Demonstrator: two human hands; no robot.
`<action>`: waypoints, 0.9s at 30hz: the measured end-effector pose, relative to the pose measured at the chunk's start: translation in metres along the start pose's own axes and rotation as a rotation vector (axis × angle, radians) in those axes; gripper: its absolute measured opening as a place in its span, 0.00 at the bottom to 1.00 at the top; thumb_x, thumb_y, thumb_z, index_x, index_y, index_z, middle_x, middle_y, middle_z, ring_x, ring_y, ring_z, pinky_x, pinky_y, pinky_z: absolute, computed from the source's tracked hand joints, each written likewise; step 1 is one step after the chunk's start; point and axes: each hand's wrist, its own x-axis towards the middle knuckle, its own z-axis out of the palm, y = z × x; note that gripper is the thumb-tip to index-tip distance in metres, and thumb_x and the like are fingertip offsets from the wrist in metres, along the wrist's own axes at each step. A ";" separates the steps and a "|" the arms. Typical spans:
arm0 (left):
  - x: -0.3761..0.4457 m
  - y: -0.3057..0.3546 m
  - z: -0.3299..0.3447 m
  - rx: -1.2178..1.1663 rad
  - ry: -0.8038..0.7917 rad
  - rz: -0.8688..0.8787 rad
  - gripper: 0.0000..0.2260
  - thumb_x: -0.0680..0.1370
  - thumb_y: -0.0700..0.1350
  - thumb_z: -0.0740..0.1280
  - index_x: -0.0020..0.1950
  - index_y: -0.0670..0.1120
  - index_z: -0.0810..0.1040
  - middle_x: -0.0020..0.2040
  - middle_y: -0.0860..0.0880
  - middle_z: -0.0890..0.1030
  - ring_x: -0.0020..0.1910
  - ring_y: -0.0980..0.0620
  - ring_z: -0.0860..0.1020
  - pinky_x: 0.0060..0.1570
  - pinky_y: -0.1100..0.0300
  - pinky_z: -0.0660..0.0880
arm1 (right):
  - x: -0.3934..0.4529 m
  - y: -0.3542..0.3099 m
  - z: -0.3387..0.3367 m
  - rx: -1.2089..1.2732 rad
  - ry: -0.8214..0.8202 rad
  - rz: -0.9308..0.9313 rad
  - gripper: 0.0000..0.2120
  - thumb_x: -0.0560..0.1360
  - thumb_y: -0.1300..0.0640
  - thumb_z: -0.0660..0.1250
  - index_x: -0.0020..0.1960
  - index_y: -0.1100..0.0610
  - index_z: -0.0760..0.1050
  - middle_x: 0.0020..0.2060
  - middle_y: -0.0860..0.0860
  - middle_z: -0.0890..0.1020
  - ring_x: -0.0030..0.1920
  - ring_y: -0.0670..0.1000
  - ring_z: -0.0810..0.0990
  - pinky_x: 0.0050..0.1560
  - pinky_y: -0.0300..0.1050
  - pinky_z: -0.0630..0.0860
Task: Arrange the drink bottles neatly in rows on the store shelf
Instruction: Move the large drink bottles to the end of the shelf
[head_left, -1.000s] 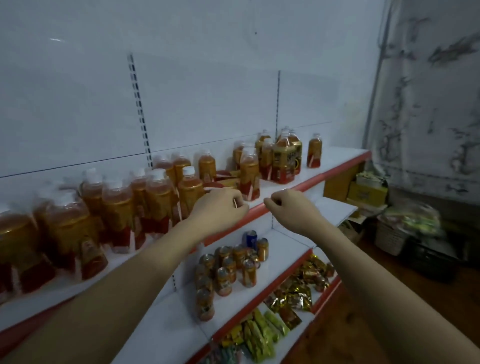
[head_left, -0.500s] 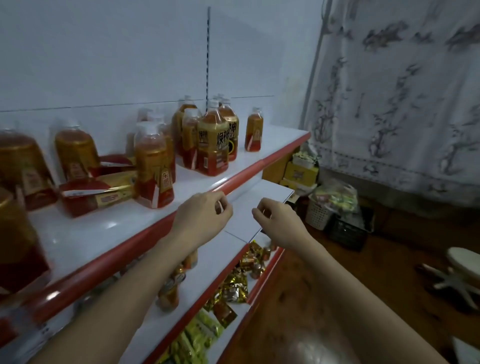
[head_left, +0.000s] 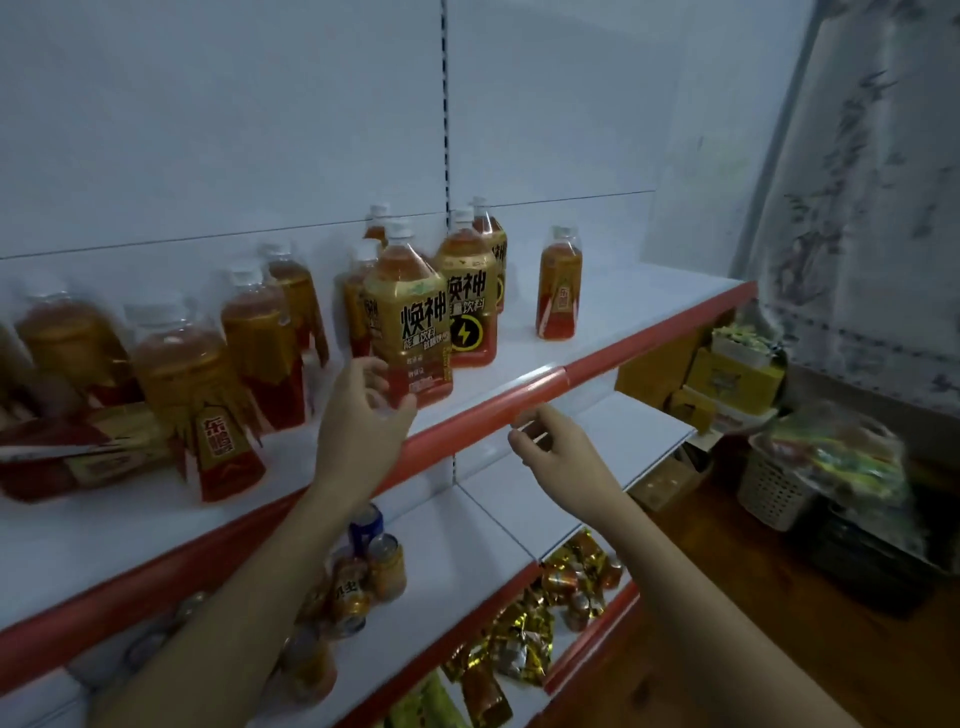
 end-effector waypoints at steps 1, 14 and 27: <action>0.002 0.001 0.005 -0.011 0.022 -0.043 0.18 0.76 0.45 0.73 0.61 0.50 0.68 0.50 0.57 0.73 0.49 0.56 0.75 0.48 0.59 0.76 | 0.011 0.003 -0.007 0.032 -0.028 -0.023 0.07 0.82 0.51 0.63 0.55 0.54 0.75 0.46 0.49 0.79 0.43 0.48 0.78 0.47 0.45 0.78; 0.041 -0.009 0.039 0.000 0.158 -0.194 0.47 0.65 0.62 0.77 0.77 0.56 0.56 0.74 0.53 0.66 0.71 0.51 0.69 0.67 0.43 0.72 | 0.152 -0.075 -0.007 0.320 -0.137 -0.403 0.24 0.80 0.46 0.67 0.72 0.52 0.67 0.64 0.46 0.75 0.65 0.46 0.75 0.65 0.46 0.74; 0.044 -0.022 0.052 0.065 0.191 -0.129 0.46 0.65 0.56 0.80 0.76 0.62 0.56 0.66 0.64 0.70 0.62 0.66 0.71 0.59 0.61 0.75 | 0.201 -0.092 0.029 0.403 -0.107 -0.531 0.24 0.81 0.40 0.62 0.49 0.63 0.76 0.45 0.59 0.80 0.48 0.58 0.79 0.54 0.61 0.76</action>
